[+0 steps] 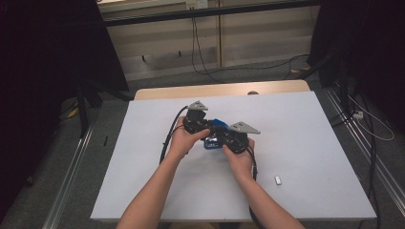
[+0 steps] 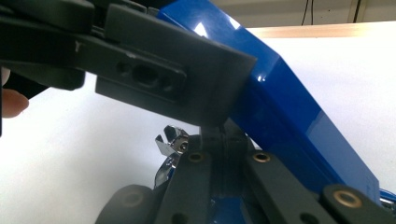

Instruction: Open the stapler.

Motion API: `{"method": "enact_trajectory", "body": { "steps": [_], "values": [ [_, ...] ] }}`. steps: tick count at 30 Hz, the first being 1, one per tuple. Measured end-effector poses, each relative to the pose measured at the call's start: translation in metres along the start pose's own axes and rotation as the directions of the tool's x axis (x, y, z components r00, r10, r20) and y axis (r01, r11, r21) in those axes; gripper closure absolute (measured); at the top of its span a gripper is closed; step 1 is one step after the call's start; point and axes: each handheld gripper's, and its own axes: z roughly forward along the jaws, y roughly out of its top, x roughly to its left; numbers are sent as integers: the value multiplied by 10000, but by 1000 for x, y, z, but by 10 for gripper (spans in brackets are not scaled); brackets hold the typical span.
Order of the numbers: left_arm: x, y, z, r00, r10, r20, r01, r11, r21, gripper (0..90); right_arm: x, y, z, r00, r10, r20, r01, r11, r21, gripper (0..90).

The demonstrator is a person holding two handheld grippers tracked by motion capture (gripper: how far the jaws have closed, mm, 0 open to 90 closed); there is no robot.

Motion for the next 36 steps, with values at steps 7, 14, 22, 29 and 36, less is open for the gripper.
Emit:
{"method": "enact_trajectory", "body": {
  "steps": [7,14,22,29,36],
  "values": [
    [1,-1,0,10000,-39,-39,38,9999,-158,579,0,1,2,9998,204,-60,-204,9998,-39,900],
    [1,-2,1,9998,-172,35,173,9995,-264,551,1,1,2,9999,112,-47,-113,9998,-173,900],
    [6,-2,-8,9973,-595,-442,553,9944,-903,299,1,1,2,9994,26,339,-15,9995,-319,900],
    [18,-15,-27,9893,-957,-1103,758,9822,-1718,357,1,1,2,9994,21,359,-9,9994,-338,900],
    [28,-27,-27,9786,-1264,-1626,1025,9837,-1475,612,2,1,2,9994,-59,341,70,9995,-308,900]
  ]
}}
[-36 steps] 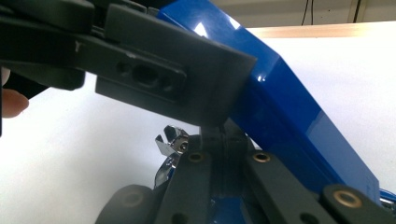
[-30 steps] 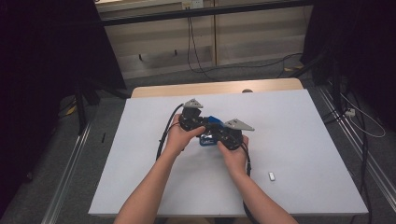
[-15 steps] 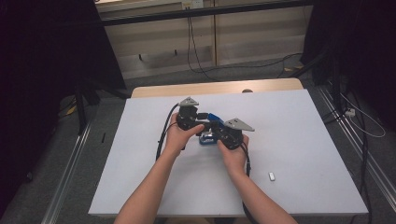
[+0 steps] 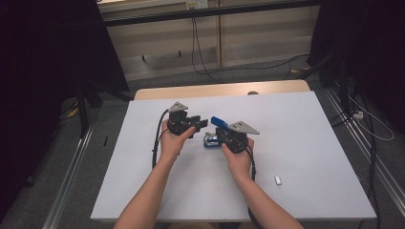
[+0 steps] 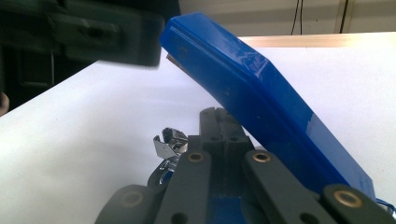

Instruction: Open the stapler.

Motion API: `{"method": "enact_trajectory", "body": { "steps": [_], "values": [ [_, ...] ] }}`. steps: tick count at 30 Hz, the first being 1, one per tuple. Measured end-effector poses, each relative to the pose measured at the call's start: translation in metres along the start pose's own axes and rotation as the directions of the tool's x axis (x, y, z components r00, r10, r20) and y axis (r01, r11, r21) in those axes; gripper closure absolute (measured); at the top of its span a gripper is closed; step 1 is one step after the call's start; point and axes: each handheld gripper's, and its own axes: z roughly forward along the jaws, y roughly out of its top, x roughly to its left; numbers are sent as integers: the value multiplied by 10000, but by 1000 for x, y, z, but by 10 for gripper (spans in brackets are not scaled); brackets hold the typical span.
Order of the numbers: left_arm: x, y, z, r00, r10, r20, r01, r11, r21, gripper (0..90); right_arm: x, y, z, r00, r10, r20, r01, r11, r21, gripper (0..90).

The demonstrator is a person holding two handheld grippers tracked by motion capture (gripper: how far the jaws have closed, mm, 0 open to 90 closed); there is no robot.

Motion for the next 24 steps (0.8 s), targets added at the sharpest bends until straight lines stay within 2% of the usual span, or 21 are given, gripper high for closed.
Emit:
{"method": "enact_trajectory", "body": {
  "steps": [2,5,9,16,18,20,24],
  "values": [
    [-4,-7,7,9993,379,30,-380,9980,505,674,0,0,0,10000,-39,13,39,10000,-5,900],
    [-6,-15,13,9988,445,226,-460,9965,702,761,0,0,0,10000,-41,18,41,10000,-8,900],
    [-10,-18,18,9978,584,309,-611,9937,939,808,1,0,-1,10000,-80,42,80,10000,11,900],
    [-14,-22,21,9955,928,174,-939,9922,817,827,2,-1,-2,9999,-150,73,150,9999,14,900],
    [-15,-24,18,9945,1034,145,-1042,9917,750,830,4,-1,-1,9994,-340,55,340,9994,6,900],
    [-16,-26,17,9949,991,186,-1000,9930,621,835,5,0,-1,9992,-389,36,389,9992,12,900],
    [-17,-26,16,9933,1142,147,-1149,9914,633,835,6,-1,0,9995,-304,11,304,9995,4,900]
  ]
}}
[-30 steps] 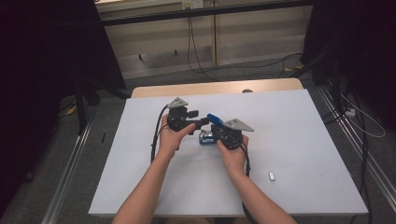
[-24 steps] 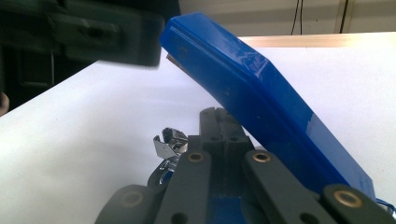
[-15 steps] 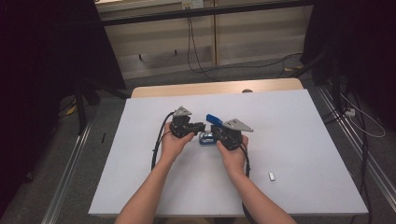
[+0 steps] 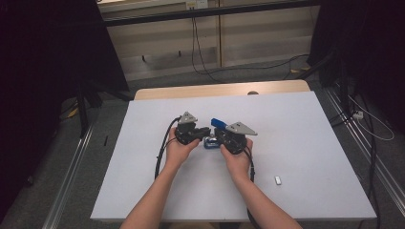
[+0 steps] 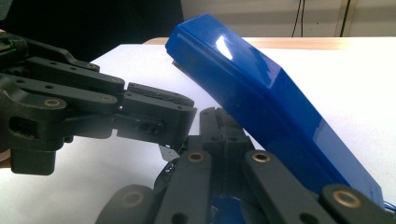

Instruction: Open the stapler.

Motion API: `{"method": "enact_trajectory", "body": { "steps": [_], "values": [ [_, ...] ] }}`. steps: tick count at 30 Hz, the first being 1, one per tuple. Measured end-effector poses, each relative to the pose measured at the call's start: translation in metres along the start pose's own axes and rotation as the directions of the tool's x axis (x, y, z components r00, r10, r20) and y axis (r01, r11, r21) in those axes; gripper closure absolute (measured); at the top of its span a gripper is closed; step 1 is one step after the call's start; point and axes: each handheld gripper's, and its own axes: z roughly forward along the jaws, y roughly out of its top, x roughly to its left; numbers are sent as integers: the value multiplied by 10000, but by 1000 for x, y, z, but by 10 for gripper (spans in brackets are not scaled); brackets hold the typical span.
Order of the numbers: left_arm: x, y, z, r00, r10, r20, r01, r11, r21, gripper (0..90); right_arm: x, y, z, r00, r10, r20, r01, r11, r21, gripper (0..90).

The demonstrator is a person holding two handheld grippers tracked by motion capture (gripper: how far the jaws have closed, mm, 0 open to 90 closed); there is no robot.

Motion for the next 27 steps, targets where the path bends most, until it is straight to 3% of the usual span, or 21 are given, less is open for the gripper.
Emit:
{"method": "enact_trajectory", "body": {
  "steps": [2,4,7,13,16,18,27],
  "values": [
    [-2,1,0,9993,331,-148,-330,9994,76,881,1,-1,0,10000,-96,9,96,10000,-23,900],
    [-1,1,-1,9998,198,89,-198,9998,-72,900,1,0,0,9999,-110,-3,110,9999,-12,900],
    [-4,1,-2,9975,706,11,-706,9972,233,900,1,-1,0,9999,-104,-15,104,9999,-28,900],
    [-3,-2,-1,9989,468,63,-470,9982,369,900,3,-1,0,9998,-181,-61,181,9998,0,900],
    [-3,-4,0,9973,730,-17,-729,9962,471,900,4,3,0,9994,-339,-12,339,9994,-3,900],
    [-1,-6,0,9988,480,70,-481,9985,272,900,2,8,-2,9996,-286,70,287,9996,-81,900],
    [-1,-9,3,9986,521,-56,-519,9978,419,900,-5,16,-6,9991,-380,175,381,9993,-62,900]
  ]
}}
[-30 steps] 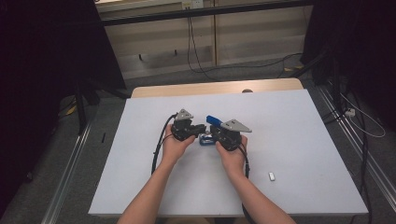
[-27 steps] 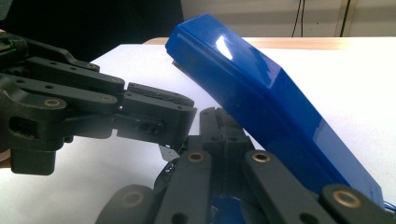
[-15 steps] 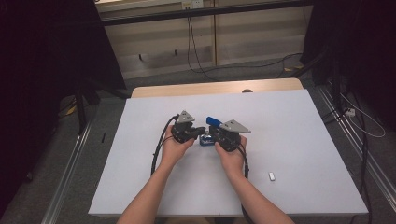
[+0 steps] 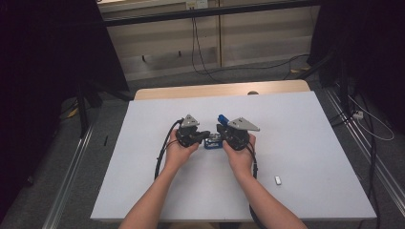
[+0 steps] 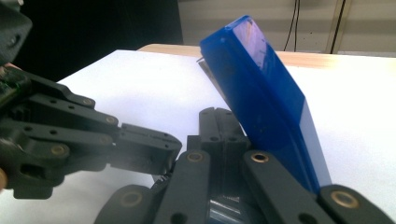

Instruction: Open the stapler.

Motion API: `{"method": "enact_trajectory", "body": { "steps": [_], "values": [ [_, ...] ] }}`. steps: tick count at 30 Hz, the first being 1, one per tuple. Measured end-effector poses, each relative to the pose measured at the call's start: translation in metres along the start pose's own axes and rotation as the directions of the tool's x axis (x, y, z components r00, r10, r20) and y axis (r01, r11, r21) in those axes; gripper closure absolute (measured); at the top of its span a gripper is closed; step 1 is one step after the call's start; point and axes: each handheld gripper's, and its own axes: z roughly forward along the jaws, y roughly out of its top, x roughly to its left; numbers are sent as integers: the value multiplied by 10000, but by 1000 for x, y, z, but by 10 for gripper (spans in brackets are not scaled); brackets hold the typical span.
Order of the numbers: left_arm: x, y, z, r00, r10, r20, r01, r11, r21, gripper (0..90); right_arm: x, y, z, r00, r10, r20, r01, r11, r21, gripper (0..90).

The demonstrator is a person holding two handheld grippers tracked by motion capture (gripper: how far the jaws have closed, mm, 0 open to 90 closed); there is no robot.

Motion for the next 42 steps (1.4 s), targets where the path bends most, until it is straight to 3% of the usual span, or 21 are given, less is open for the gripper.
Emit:
{"method": "enact_trajectory", "body": {
  "steps": [3,8,11,18,25,32,34,42],
  "values": [
    [0,0,0,10000,90,-21,-90,10000,22,900,0,0,0,9999,-128,66,128,9999,-5,900],
    [0,0,0,10000,52,-19,-52,10000,27,900,-9,6,-6,9994,43,341,-38,9999,-129,900],
    [0,1,0,9999,127,8,-127,9999,83,900,-14,15,-11,9981,-371,498,383,9990,-225,900],
    [-1,1,1,9999,124,-36,-124,9998,124,900,-18,23,-16,9930,-831,836,854,9961,-235,900],
    [0,0,1,10000,-65,75,64,9999,88,900,-29,22,-20,9907,-834,1075,849,9964,-93,900],
    [0,0,2,9996,-225,141,224,9997,73,900,-52,13,-22,9823,-889,1649,851,9959,295,900],
    [0,0,2,9996,-237,118,237,9997,72,900,-58,9,-23,9842,-668,1638,614,9974,383,900],
    [-2,-3,4,9991,-356,249,358,9993,-67,900,-69,1,-27,9805,-708,1833,586,9957,712,900]
  ]
}}
